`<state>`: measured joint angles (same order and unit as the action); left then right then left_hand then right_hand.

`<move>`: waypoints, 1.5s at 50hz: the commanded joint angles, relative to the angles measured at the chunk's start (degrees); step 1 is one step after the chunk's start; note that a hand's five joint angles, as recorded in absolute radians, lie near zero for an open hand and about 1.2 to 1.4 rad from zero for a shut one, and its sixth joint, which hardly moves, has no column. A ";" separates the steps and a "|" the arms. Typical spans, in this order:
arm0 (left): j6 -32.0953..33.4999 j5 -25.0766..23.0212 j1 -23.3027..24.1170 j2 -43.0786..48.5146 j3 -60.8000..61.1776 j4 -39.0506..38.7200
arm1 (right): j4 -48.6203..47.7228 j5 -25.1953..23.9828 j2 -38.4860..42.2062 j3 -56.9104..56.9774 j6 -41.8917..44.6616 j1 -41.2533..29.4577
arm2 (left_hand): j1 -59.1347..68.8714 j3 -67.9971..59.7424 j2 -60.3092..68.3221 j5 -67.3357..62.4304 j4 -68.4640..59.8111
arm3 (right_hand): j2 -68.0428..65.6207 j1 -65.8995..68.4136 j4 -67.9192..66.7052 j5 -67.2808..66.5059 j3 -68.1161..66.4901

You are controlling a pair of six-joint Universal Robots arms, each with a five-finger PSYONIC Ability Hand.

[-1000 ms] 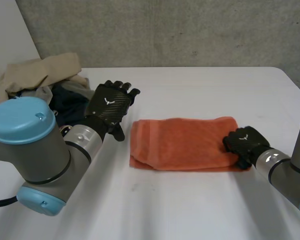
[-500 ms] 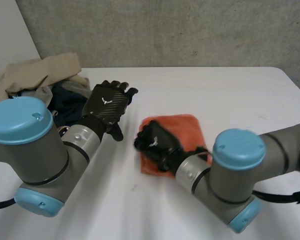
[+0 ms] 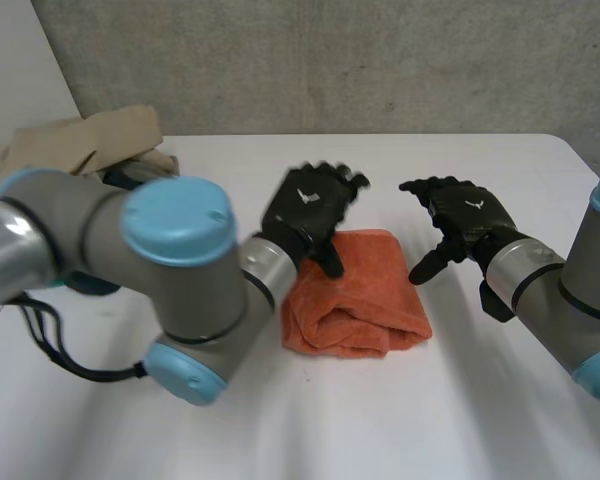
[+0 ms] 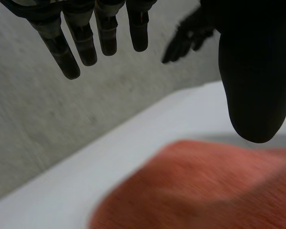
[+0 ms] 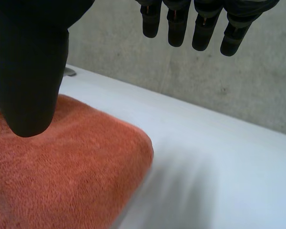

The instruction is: Fold the laundry.

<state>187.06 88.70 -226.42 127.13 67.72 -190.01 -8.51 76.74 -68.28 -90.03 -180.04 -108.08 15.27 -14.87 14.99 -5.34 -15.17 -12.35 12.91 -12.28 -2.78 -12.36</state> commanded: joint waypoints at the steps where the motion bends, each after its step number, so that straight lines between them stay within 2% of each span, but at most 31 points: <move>1: 0.24 3.41 1.77 7.42 -4.08 3.07 | 1.48 -0.19 4.81 2.22 0.30 -0.02 | 3.35 -3.75 3.64 -3.28 -3.45 | 2.35 -2.91 2.28 2.78 2.36; 6: 1.20 6.92 1.34 8.83 -3.91 5.44 | 1.83 -0.89 6.31 2.93 0.21 -0.20 | 3.35 -3.75 3.64 -3.28 -3.45 | 2.35 -2.91 2.28 2.78 2.36; 11: 5.59 10.26 0.81 8.13 -2.24 8.61 | 2.01 -0.98 8.24 4.77 0.30 -1.77 | 2.01 -2.41 2.29 -1.94 -2.11 | 2.35 -2.91 2.28 2.78 2.36; 15: 9.64 12.11 -2.17 6.90 0.66 8.52 | 3.32 -0.80 11.14 6.70 0.30 -4.94 | 2.01 -2.41 2.29 -1.94 -2.11 | 2.35 -2.91 2.28 2.78 2.36; 19: 12.54 12.11 -3.06 5.76 2.68 8.61 | 4.82 -0.80 13.17 7.67 0.92 -6.61 | 1.84 -2.24 2.13 -1.77 -1.94 | 2.35 -2.91 2.28 2.78 2.36; 27: 13.16 11.67 -3.50 5.58 4.79 8.87 | 5.17 -0.28 17.74 9.43 2.41 -7.14 | 1.84 -2.24 2.12 -1.77 -1.94 | 2.35 -2.91 2.28 2.78 2.36; 33: 12.81 11.41 -3.24 4.36 5.14 8.87 | 6.49 2.17 15.29 8.65 7.24 -6.35 | 1.67 -2.07 1.96 -1.60 -1.77 | 2.35 -2.91 2.28 2.78 2.36; 36: 12.72 9.66 -3.15 0.40 5.23 8.70 | 6.14 4.54 10.82 6.63 7.77 -6.26 | 1.34 -1.74 1.62 -1.27 -1.44 | 2.35 -2.91 2.28 2.78 2.36; 40: 12.46 4.30 -3.59 -3.99 5.32 8.26 | 4.39 8.84 3.79 2.16 7.51 -6.09 | 0.16 -0.56 0.44 -0.09 -0.26 | 2.35 -2.91 2.28 2.78 2.36; 46: 10.70 -6.33 -6.39 -9.53 5.41 8.43 | 1.04 13.70 -1.07 -6.03 6.63 -3.72 | 0.16 -0.55 0.44 -0.09 -0.26 | 2.35 -2.91 2.28 2.78 2.36; 51: 6.66 -16.70 -8.59 -10.06 5.58 8.87 | 1.22 13.44 -0.90 -11.13 2.60 -2.83 | 0.66 -1.06 0.94 -0.59 -0.76 | 2.35 -2.91 2.28 2.78 2.36; 53: 4.30 -21.43 -9.21 -10.24 5.85 8.96 | 0.78 12.30 -0.37 -12.80 -1.88 -3.18 | 0.83 -1.23 1.11 -0.76 -0.93 | 2.35 -2.91 2.28 2.78 2.36; 57: 2.09 -26.02 -9.30 -10.42 6.99 9.05 | 0.69 6.42 0.77 -13.24 -11.02 -3.36 | 1.33 -1.73 1.62 -1.26 -1.43 | 2.35 -2.91 2.28 2.78 2.36; 60: 2.09 -26.82 -9.21 -10.59 7.43 9.05 | -0.01 2.64 2.79 -13.16 -15.94 -3.62 | 1.34 -1.73 1.62 -1.26 -1.44 | 2.35 -2.91 2.28 2.78 2.36; 62: 2.09 -26.91 -9.21 -11.12 7.69 8.96 | -0.89 1.92 3.85 -12.89 -17.36 -4.15 | 1.34 -1.73 1.62 -1.26 -1.44 | 2.35 -2.91 2.28 2.78 2.36; 75: 1.91 -27.00 -8.77 -12.26 8.04 8.61 | -3.18 3.94 9.21 -8.24 -17.89 -10.56 | 1.34 -1.73 1.62 -1.26 -1.44 | 2.35 -2.91 2.28 2.78 2.36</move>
<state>188.89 61.48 -235.33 114.95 75.74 -181.38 -11.38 79.35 -60.86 -100.31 -198.29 -116.27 15.06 -14.76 14.91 -4.87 -15.05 -12.34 12.18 -12.28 -2.74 -12.36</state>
